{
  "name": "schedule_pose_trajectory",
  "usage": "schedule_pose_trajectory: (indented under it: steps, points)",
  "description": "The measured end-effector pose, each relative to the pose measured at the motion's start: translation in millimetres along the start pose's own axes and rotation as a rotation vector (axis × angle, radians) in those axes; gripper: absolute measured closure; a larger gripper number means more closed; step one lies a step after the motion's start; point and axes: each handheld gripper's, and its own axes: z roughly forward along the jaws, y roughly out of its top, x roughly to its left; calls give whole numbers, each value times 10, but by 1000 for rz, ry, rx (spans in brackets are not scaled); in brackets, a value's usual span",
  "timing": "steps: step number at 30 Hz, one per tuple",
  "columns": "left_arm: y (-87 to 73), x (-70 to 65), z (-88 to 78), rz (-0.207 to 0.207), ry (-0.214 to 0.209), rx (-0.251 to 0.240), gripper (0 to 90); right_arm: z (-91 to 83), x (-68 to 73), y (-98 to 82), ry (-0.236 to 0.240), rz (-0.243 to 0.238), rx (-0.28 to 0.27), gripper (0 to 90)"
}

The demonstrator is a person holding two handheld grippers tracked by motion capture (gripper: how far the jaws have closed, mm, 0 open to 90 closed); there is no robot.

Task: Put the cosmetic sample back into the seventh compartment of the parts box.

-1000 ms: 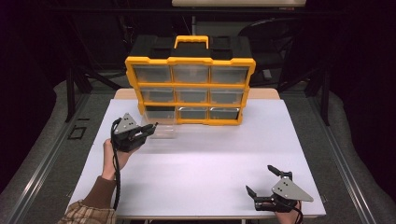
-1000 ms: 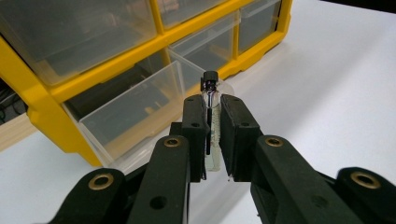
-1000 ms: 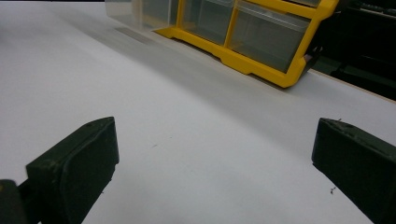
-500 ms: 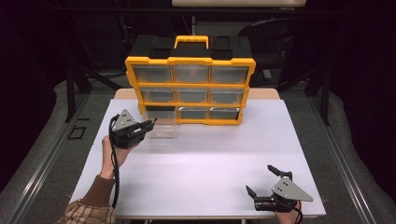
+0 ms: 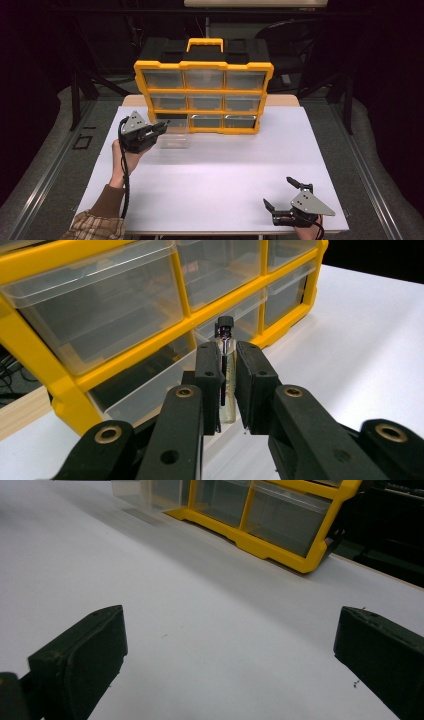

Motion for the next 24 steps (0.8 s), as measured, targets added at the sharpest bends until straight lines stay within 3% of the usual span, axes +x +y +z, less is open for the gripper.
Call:
schedule_pose_trajectory:
  steps: [24]
  points:
    - [60, 126, 96, -15, 17, -41, 808, -1, 3, -2, -4, 3, 0, 0]
